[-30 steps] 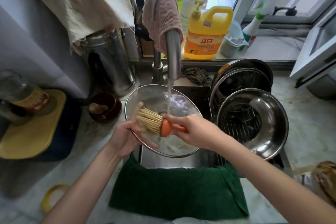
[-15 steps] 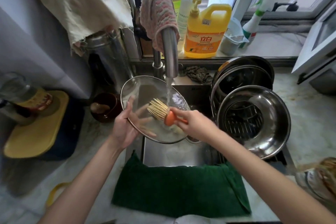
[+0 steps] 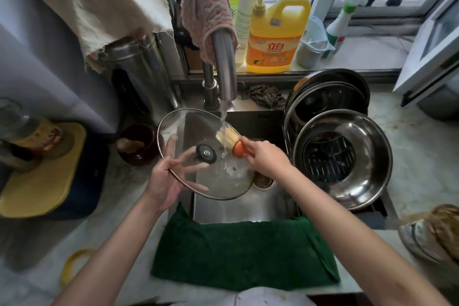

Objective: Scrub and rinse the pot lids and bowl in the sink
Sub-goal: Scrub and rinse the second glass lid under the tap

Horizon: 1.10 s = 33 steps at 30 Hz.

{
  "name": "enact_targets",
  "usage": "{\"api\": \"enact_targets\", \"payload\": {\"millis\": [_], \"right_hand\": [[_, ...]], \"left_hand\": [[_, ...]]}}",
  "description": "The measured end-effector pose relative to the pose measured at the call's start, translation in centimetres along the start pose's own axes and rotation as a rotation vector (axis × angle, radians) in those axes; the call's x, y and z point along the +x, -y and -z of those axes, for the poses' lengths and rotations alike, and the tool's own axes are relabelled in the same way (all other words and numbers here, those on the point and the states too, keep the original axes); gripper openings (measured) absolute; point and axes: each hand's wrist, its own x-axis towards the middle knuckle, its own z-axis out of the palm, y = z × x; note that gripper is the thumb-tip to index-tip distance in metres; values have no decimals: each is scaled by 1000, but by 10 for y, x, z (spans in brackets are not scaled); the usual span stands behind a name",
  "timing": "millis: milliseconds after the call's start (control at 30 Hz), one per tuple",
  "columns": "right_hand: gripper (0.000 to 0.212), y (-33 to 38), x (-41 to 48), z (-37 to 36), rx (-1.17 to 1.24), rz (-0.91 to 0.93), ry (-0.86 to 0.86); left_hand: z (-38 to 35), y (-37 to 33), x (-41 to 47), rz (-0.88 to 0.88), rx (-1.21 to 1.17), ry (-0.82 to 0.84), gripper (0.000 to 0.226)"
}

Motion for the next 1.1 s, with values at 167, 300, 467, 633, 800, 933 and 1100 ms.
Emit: {"api": "enact_targets", "payload": {"millis": [167, 300, 467, 633, 800, 933, 1100], "right_hand": [[50, -6, -44, 9, -32, 40, 207], [44, 20, -36, 21, 41, -61, 166], [43, 35, -79, 28, 136, 69, 268], [45, 9, -24, 24, 42, -166, 147], [46, 48, -9, 3, 203, -110, -10], [50, 33, -47, 6, 152, 23, 156], [54, 6, -21, 4, 204, -187, 39]], "left_hand": [[10, 0, -6, -8, -2, -40, 68], [-1, 4, -7, -32, 38, -62, 74], [-8, -1, -11, -86, 79, -92, 74], [-12, -4, -13, -76, 35, -100, 77], [-15, -1, -13, -44, 86, -75, 78], [-5, 0, -22, -32, 24, -59, 79], [-8, 6, -27, 2, 17, 21, 93]]}}
